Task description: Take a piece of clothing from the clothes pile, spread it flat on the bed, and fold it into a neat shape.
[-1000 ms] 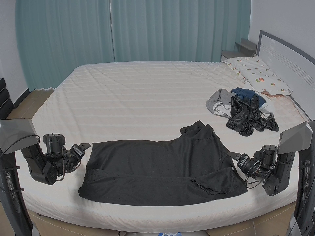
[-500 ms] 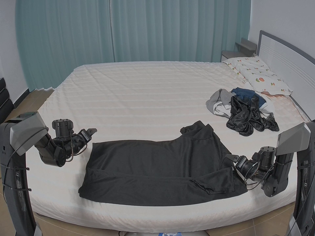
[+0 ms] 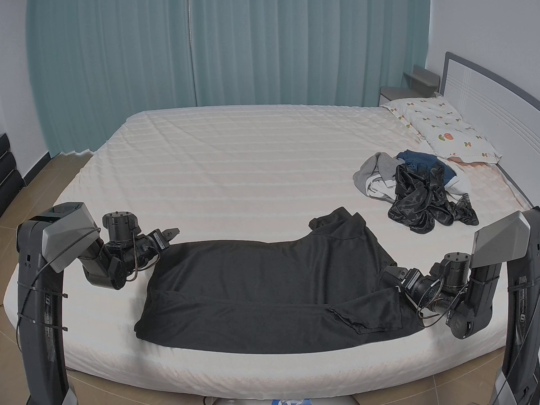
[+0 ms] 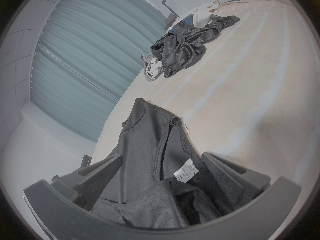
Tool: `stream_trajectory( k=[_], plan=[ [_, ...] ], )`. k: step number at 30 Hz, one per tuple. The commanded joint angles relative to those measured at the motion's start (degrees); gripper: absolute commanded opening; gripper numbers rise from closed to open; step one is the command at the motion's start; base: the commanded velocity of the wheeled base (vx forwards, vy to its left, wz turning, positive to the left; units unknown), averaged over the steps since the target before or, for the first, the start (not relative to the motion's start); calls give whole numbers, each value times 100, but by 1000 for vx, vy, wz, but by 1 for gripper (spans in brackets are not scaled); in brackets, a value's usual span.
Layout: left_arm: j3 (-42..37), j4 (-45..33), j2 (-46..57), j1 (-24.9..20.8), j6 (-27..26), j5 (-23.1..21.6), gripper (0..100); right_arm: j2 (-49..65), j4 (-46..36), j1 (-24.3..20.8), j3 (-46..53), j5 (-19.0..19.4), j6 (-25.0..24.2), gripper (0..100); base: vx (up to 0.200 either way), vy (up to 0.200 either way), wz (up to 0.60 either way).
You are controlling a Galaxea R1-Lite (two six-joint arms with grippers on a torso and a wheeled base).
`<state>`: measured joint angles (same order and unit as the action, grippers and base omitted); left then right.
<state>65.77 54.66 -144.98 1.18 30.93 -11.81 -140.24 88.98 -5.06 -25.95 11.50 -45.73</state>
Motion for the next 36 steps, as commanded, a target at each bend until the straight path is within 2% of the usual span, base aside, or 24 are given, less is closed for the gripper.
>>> stream_trajectory(
  k=[1,11,12,18,21,24,29,36],
  plan=[
    [33,9,-127,-4,1,-14,100,-3,49,-30,11,2,2,100,0,0,0],
    [156,18,-294,-4,-122,4,100,76,49,-83,-24,-25,2,100,0,0,0],
    [156,18,-294,-13,-122,30,0,102,49,-83,-24,-33,-6,100,0,0,0],
    [-47,396,-250,-57,-113,74,0,524,41,-48,-50,-42,20,100,0,0,0],
    [-284,686,-232,-83,-104,74,0,559,-162,-74,-472,-33,257,100,0,0,0],
    [-486,765,-92,-92,-78,144,0,463,-1040,-74,-1316,-33,829,100,0,0,0],
    [-618,774,23,-83,1,355,0,85,-2394,-180,-2792,-33,1347,100,0,0,0],
    [-785,765,225,-48,467,399,0,-636,-4029,-162,-4638,19,2340,100,0,0,0]
  ],
)
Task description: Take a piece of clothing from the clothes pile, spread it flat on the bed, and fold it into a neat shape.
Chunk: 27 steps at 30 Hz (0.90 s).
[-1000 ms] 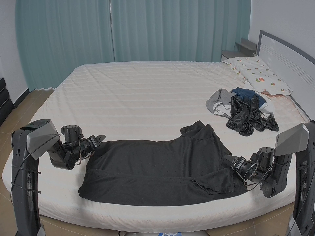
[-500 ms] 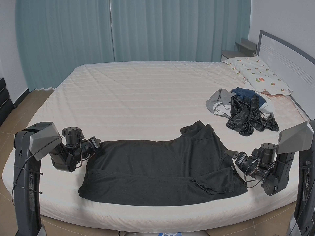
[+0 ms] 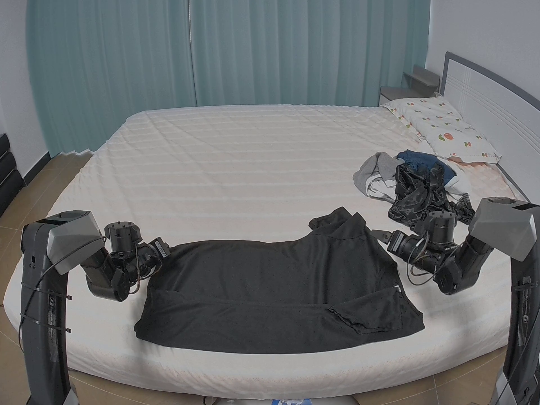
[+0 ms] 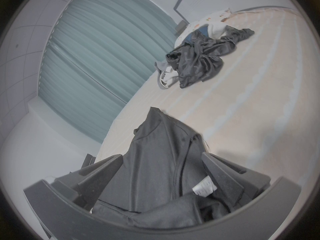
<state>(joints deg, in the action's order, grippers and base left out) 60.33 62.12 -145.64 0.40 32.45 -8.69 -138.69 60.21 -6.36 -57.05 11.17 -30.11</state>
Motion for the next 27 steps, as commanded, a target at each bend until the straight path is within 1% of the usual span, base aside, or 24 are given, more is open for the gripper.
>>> stream_trajectory(
  k=[1,2,4,5,8,10,11,13,14,18,24,27],
  plan=[
    [-267,19,291,30,314,87,0,-888,-1275,-32,-1722,52,884,100,0,0,0],
    [-276,19,291,30,314,87,0,-923,-1319,-32,-1792,52,919,100,0,0,0],
    [-311,19,291,21,314,87,0,-1213,-1785,-32,-2451,43,1253,100,0,0,0],
    [-320,19,291,13,314,87,0,-1292,-1943,-32,-2653,35,1324,100,0,0,0],
    [-364,19,291,21,314,87,0,-1468,-2409,-58,-3189,-9,1385,100,0,0,0],
    [-364,19,291,21,314,87,0,-1468,-2409,-58,-3189,-9,1385,100,0,0,0],
    [-364,19,282,21,323,87,0,-1626,-2646,-120,-3567,-9,1385,100,0,0,0],
    [-355,19,282,21,314,87,0,-1714,-2734,-146,-3717,-18,1376,100,0,0,0],
    [-364,19,291,21,323,87,0,-1758,-2813,-146,-3778,-36,1385,0,0,0,0],
    [-364,19,282,30,314,87,0,-1872,-2795,-102,-3892,-159,1359,0,0,0,0],
    [-364,19,273,39,314,87,0,-1696,-2707,39,-3761,-167,1315,0,0,0,0],
    [-355,19,273,39,314,87,0,-1450,-2417,179,-3286,-97,1315,0,0,0,0]
  ],
)
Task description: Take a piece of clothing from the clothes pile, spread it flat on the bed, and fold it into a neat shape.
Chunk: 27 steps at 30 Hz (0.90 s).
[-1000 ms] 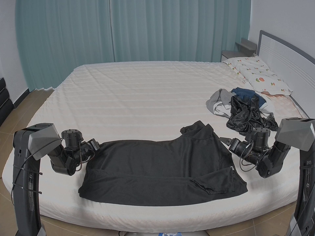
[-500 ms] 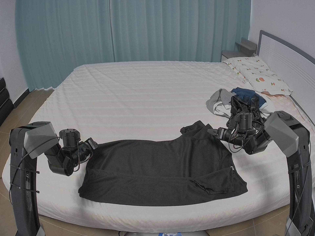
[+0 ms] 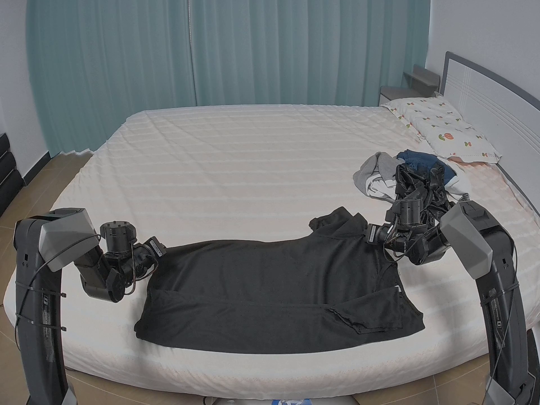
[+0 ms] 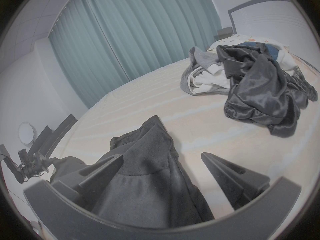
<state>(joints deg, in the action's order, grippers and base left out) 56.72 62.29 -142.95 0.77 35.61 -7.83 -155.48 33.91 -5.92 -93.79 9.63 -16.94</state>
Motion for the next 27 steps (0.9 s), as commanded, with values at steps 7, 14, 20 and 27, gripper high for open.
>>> stream_trajectory(
  k=[7,14,20,27],
  plan=[
    [-3,2,21,2,-1,0,0,396,862,250,1065,443,-11,0,0,0,0],
    [-47,2,30,2,-1,0,0,466,977,258,1153,637,-11,0,0,0,0],
    [-65,2,30,20,-1,0,0,694,1117,250,1566,1032,-19,100,0,0,0],
    [-100,2,74,37,-1,0,0,835,1021,267,1276,1234,-432,100,0,0,0]
  ],
)
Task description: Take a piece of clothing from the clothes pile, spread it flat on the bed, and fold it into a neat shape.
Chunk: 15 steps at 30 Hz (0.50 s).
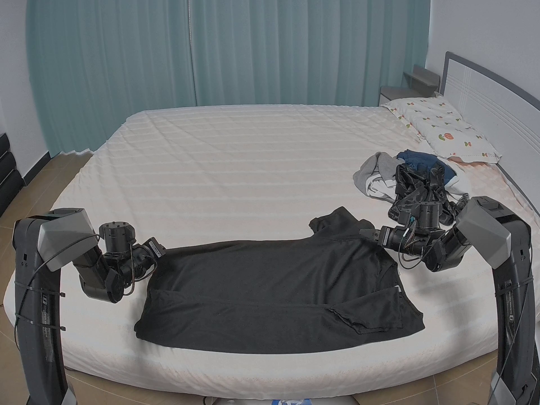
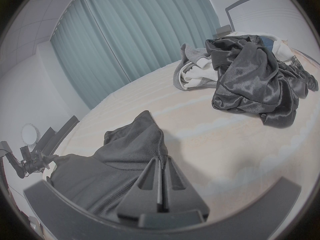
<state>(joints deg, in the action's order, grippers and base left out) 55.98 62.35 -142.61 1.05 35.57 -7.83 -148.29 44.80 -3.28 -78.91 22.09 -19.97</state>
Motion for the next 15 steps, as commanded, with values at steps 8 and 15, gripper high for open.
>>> stream_trajectory(
  k=[8,15],
  plan=[
    [-149,5,93,9,2,0,0,-209,-1096,-103,-1258,-20,-218,100,0,0,0],
    [-157,5,84,18,2,0,0,-649,-1773,-296,-2146,-170,-236,100,0,0,0]
  ],
)
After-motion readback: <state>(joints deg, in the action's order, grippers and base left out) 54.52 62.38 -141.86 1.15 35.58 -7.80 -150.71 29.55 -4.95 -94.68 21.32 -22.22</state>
